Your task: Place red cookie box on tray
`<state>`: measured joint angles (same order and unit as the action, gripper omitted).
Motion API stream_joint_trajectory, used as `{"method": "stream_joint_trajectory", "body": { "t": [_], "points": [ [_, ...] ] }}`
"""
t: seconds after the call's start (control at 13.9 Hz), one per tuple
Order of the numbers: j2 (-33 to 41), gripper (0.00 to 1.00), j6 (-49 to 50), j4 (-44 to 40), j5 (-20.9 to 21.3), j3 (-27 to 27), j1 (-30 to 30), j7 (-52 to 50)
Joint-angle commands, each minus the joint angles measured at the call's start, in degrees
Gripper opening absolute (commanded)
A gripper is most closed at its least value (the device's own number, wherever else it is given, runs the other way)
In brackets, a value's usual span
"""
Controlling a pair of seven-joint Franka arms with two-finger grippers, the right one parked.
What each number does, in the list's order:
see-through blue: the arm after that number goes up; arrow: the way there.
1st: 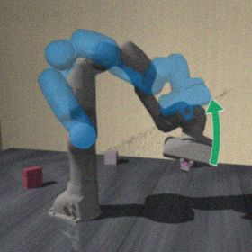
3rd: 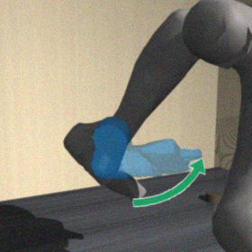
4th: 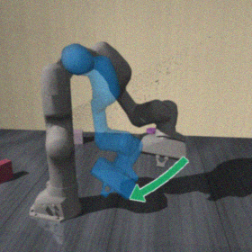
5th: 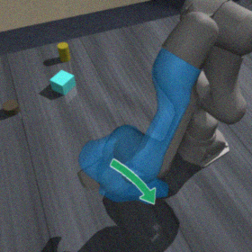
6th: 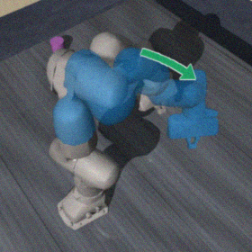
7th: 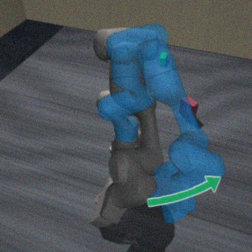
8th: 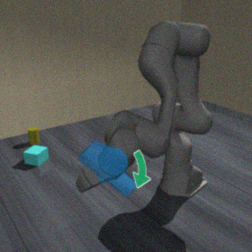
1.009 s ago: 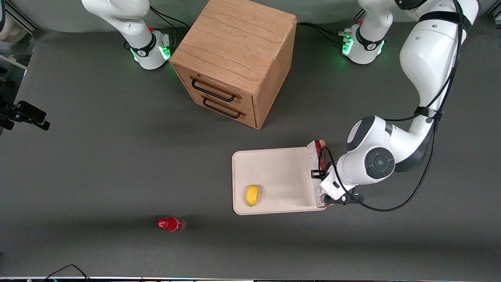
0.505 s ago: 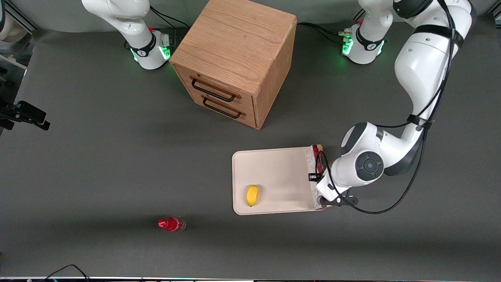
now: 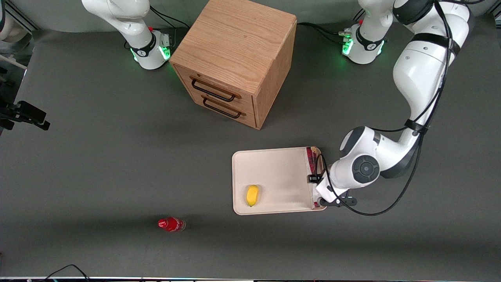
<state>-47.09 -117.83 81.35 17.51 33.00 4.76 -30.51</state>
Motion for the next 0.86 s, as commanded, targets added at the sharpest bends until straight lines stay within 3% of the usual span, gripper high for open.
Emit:
{"method": "stream_joint_trajectory", "body": {
  "t": [0.0,0.14,0.36,0.58,0.72,0.79],
  "points": [
    [3.4,1.0,9.07,-3.9,0.33,1.01,0.43,-1.05],
    [3.84,1.0,15.93,-10.31,-2.47,1.37,0.51,-1.05],
    [9.09,1.0,25.6,-14.12,-3.18,1.28,1.47,0.26],
    [17.79,1.0,36.04,-13.94,-6.96,0.14,5.86,12.88],
    [23.85,1.0,42.48,-13.68,-7.92,-3.96,5.97,18.53],
    [26.93,1.0,44.51,-12.98,-10.71,-6.95,5.62,20.47]
  ]
}}
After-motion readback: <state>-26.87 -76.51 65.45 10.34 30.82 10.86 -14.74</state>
